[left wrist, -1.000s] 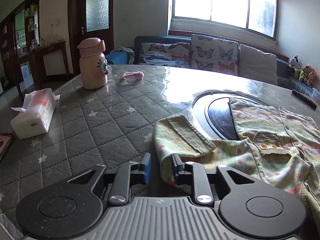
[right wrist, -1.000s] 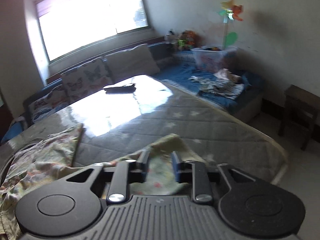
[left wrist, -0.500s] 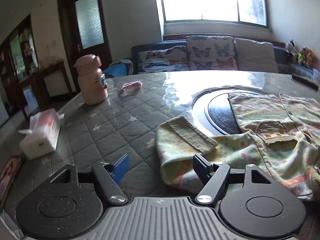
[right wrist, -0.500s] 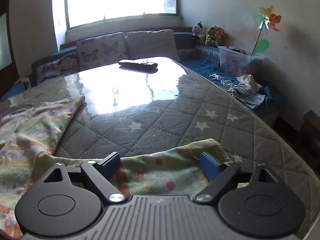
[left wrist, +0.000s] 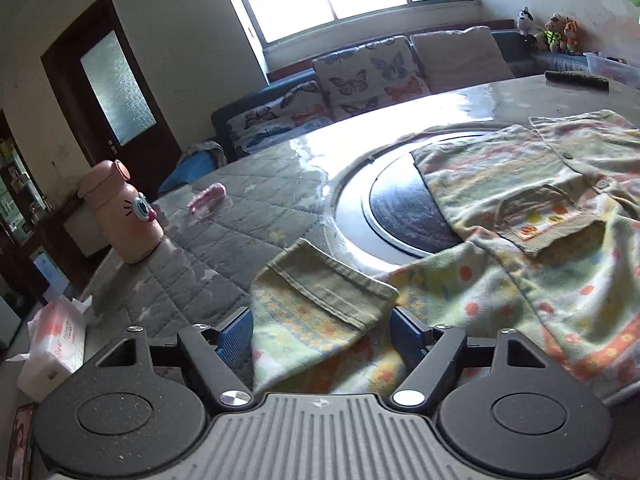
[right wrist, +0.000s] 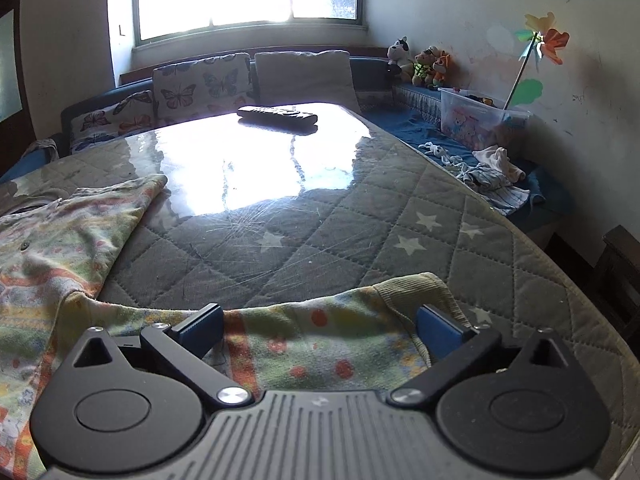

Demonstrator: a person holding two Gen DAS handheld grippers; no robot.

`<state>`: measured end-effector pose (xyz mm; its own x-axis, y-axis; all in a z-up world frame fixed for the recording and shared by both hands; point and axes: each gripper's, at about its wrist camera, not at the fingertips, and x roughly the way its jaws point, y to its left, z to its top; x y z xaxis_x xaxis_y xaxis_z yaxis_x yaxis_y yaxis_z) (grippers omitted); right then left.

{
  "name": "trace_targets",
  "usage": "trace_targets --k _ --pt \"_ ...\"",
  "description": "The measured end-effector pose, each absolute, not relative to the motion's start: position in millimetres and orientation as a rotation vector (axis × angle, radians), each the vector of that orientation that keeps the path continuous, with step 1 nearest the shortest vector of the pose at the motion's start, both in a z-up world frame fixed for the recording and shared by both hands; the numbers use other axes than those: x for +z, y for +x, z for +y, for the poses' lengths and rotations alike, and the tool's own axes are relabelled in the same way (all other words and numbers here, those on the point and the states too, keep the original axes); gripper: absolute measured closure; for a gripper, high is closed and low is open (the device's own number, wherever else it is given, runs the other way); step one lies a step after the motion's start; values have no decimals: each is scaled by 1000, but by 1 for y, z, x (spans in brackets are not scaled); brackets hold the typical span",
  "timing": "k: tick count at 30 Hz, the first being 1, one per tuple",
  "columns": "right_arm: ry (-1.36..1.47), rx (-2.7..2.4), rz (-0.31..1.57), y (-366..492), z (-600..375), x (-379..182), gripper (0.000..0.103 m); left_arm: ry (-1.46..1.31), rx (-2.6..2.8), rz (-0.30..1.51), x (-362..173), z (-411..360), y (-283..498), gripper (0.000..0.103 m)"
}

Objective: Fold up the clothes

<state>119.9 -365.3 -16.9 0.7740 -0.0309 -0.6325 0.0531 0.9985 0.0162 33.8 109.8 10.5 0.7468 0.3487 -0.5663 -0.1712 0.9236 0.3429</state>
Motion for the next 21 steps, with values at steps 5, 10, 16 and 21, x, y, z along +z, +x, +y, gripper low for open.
trace_targets --k 5,10,16,21 --pt "35 -45 682 120 -366 -16 0 170 397 639 17 140 31 88" --pt "34 -45 682 119 -366 -16 0 -45 612 648 22 198 18 94" --pt "32 -50 681 120 -365 -16 0 55 408 567 39 169 -7 92" --pt "34 -49 680 120 -365 -17 0 103 237 598 31 133 9 89"
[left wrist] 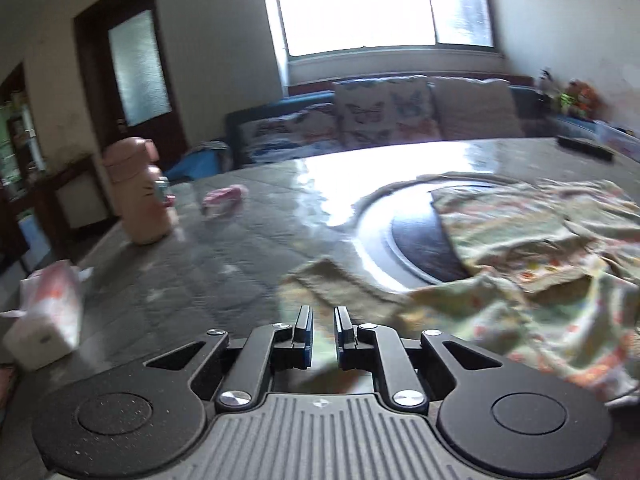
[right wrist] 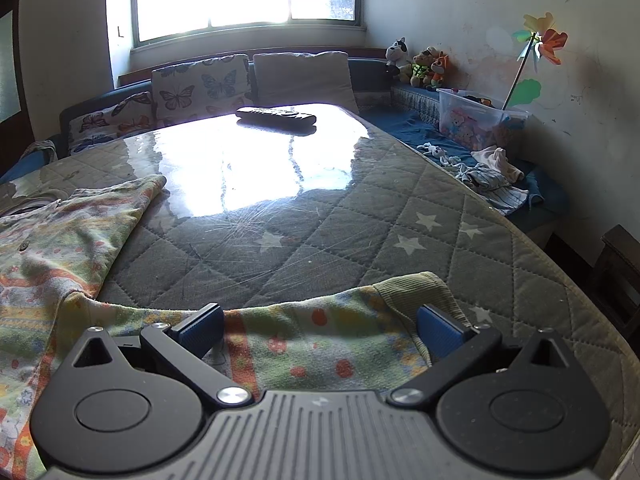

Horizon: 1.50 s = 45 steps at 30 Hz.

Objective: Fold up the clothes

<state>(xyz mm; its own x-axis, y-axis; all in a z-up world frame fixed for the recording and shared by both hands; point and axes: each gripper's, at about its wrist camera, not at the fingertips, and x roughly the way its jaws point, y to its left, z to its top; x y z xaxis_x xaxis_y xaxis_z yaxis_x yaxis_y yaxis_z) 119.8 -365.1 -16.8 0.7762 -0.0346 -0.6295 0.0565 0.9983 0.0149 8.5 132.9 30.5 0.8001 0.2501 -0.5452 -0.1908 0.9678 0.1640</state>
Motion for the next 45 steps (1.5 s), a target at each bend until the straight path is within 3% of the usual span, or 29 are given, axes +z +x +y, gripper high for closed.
trace_targets --k 2,5,10,11,14,15,22,29,45 --pt "34 -49 680 120 -366 -17 0 134 198 611 25 122 17 84" --pt "36 -48 679 119 -366 -17 0 178 171 627 17 110 28 68" --pt "38 -48 677 118 -366 -17 0 217 159 636 10 103 37 66" --pt "38 -48 677 118 -366 -17 0 207 163 638 10 105 38 68" --pt "38 -48 676 118 -366 -17 0 173 180 635 12 116 40 92" --pt "38 -48 676 118 -366 -17 0 164 196 623 14 120 39 95" --pt "37 -49 677 118 -365 -17 0 36 436 534 40 177 21 97" --pt "35 -51 678 118 -365 -16 0 -62 589 583 27 228 8 97" --pt "5 3 700 133 -362 -15 0 -96 679 647 15 225 -11 95"
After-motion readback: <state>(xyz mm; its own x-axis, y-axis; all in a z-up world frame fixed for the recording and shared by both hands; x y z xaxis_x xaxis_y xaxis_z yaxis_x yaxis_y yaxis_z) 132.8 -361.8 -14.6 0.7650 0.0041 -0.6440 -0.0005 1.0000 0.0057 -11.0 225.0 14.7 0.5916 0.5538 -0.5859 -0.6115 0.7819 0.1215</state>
